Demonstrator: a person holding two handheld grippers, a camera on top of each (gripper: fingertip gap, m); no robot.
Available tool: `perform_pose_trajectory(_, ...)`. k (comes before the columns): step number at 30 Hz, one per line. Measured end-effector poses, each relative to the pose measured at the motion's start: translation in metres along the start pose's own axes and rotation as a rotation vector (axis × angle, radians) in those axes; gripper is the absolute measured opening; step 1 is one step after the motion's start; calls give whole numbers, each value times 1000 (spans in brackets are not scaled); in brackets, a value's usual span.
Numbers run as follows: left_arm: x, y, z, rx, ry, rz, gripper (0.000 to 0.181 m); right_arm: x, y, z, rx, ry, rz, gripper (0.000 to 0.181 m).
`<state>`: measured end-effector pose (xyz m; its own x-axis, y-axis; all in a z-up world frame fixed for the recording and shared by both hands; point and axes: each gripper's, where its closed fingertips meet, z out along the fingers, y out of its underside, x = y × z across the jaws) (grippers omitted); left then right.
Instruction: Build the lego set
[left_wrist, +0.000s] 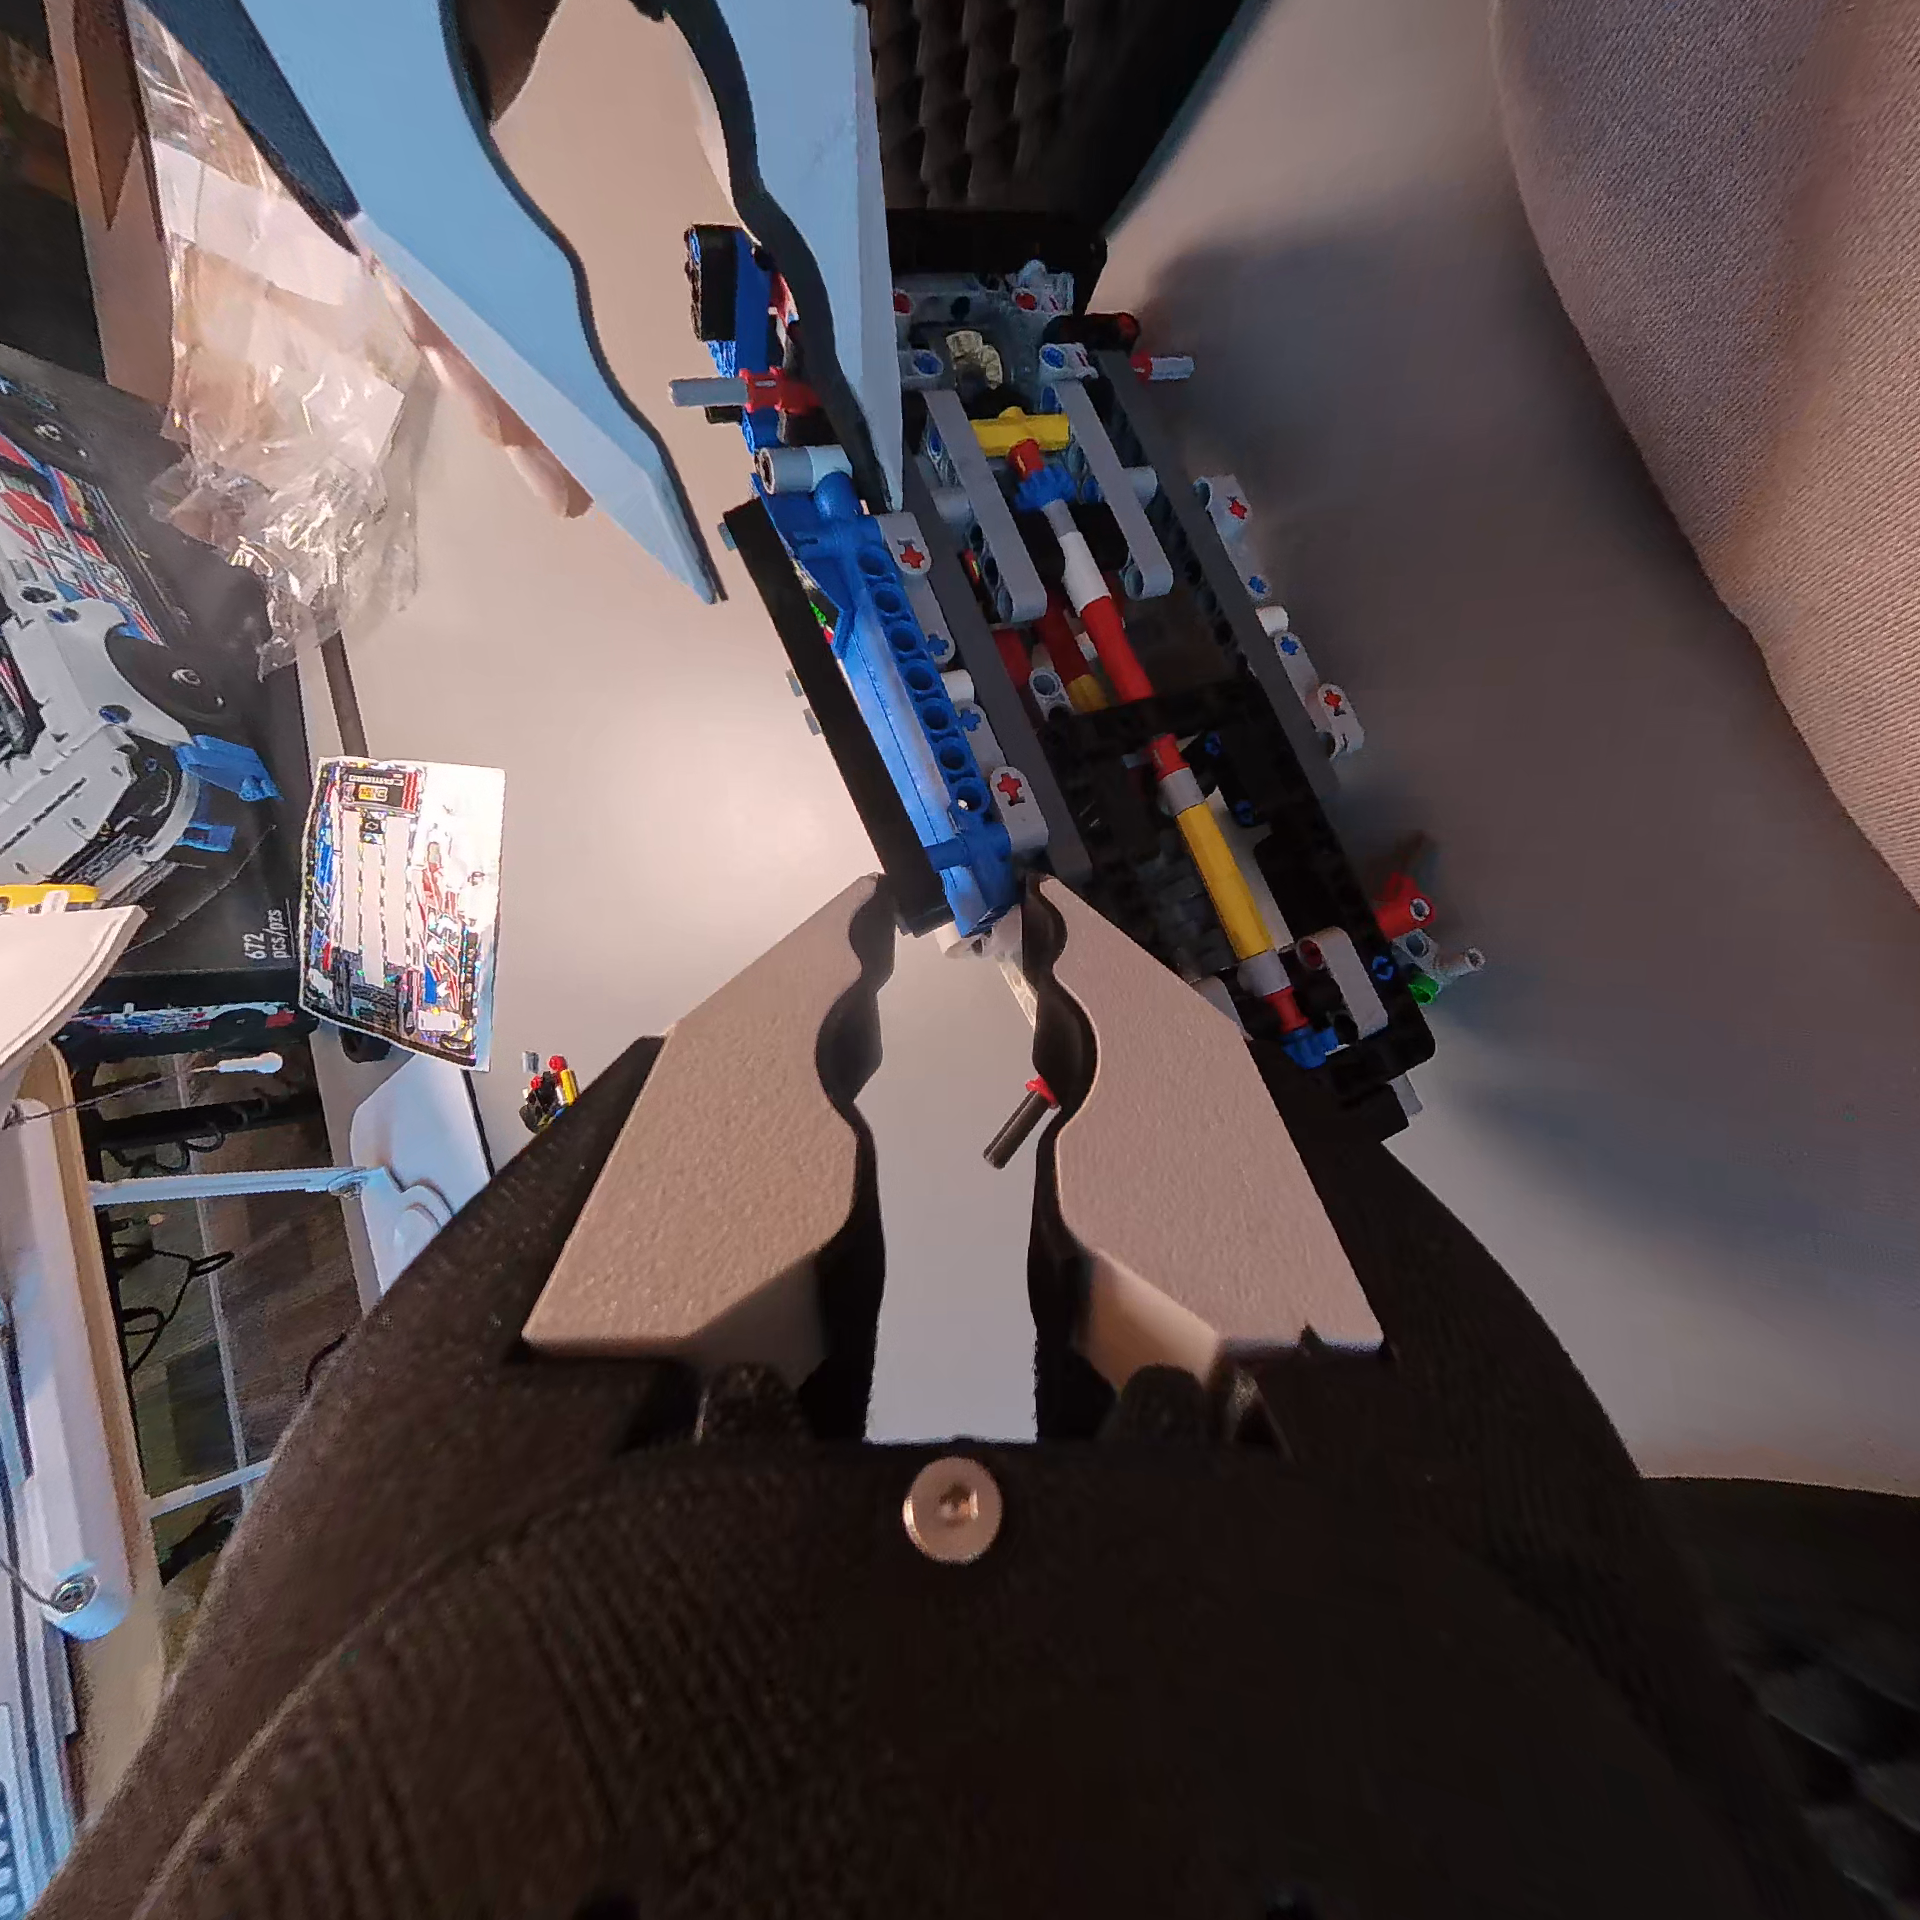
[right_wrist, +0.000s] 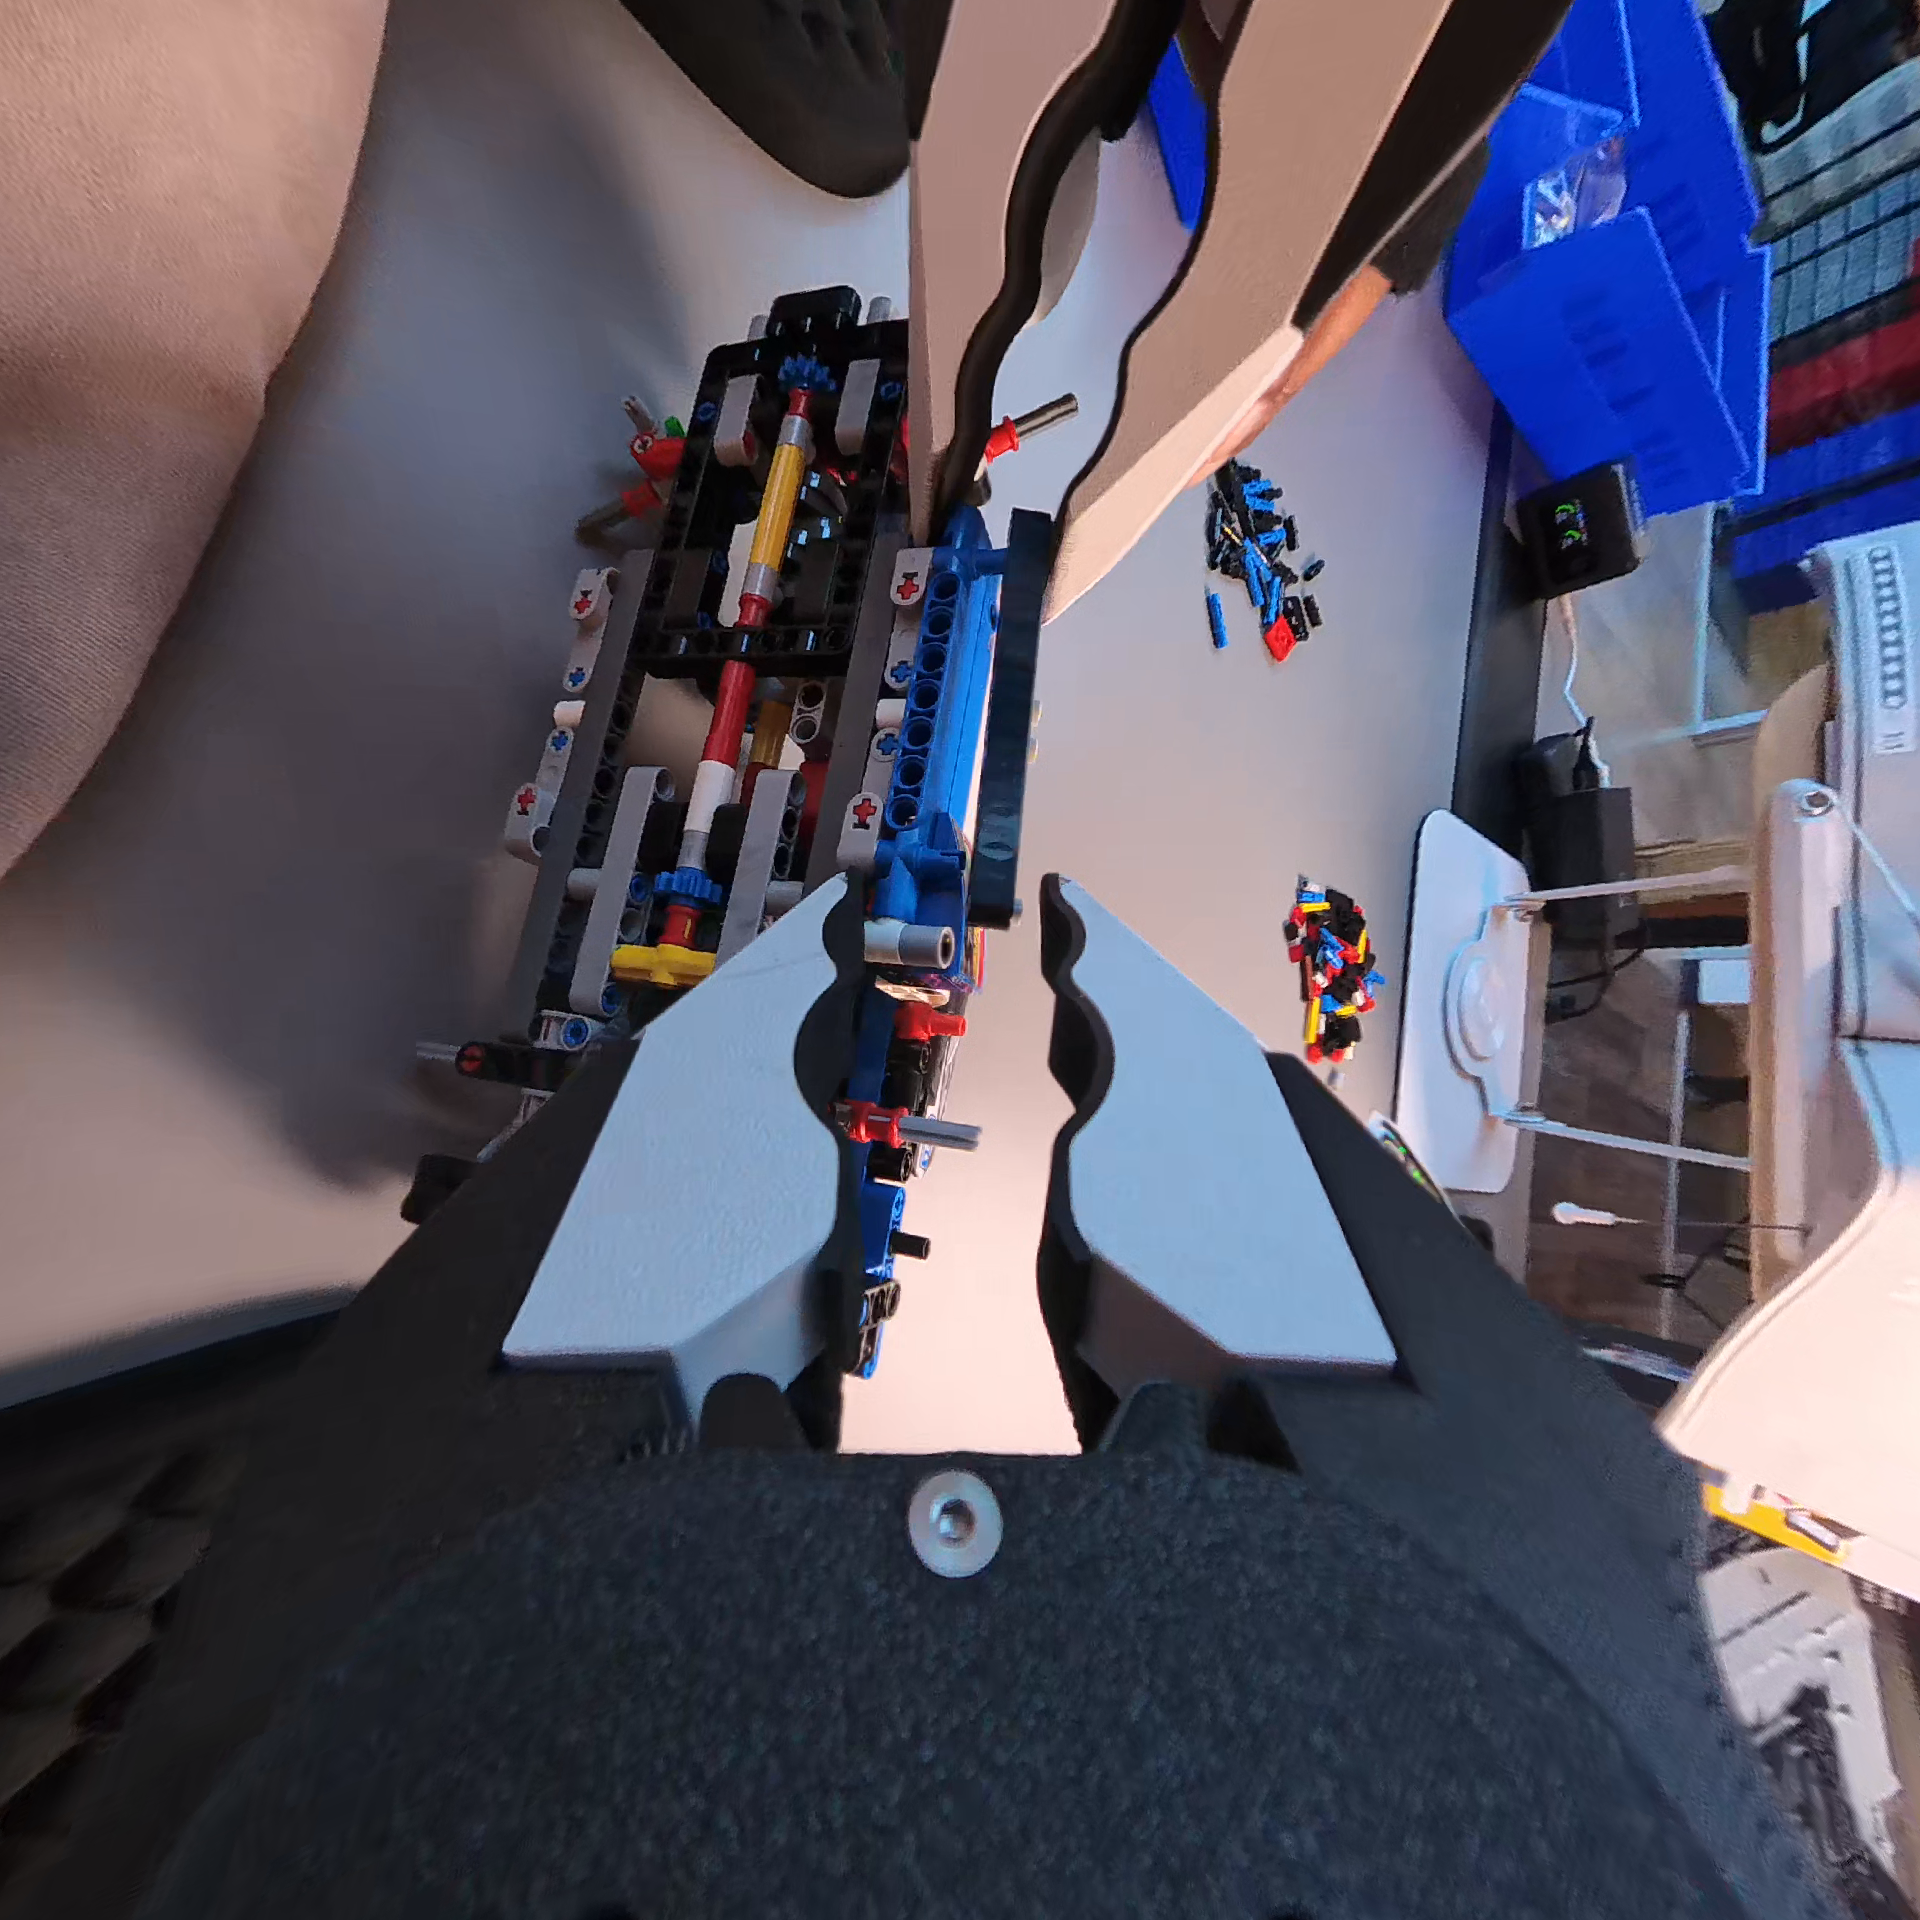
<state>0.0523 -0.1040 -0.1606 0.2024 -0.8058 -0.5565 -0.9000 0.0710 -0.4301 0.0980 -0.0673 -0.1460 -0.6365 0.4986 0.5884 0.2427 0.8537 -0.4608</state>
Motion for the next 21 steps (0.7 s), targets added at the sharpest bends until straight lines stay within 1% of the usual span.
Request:
perform_pose_trajectory(2, 0, 0, 0, -2, 2, 0, 23, -1, -1, -1, 3, 24, -48, 25)
perform_pose_trajectory(4, 0, -1, 0, 1, -1, 6, 23, -2, -1, -2, -6, 39, -76, 25)
perform_pose_trajectory(11, 0, -3, 0, 16, -19, 6, 23, -3, -1, -3, -7, 54, -81, 22)
perform_pose_trajectory(14, -1, -3, 0, 44, -40, -14, 23, -3, -1, -3, -18, 64, -90, 22)
perform_pose_trajectory(18, -4, -2, 1, 106, -104, -83, 24, 0, 1, -2, -43, 105, -108, 22)
perform_pose_trajectory(21, -2, -4, 0, 150, -133, -118, 24, -1, 0, -3, -34, 108, -114, 22)
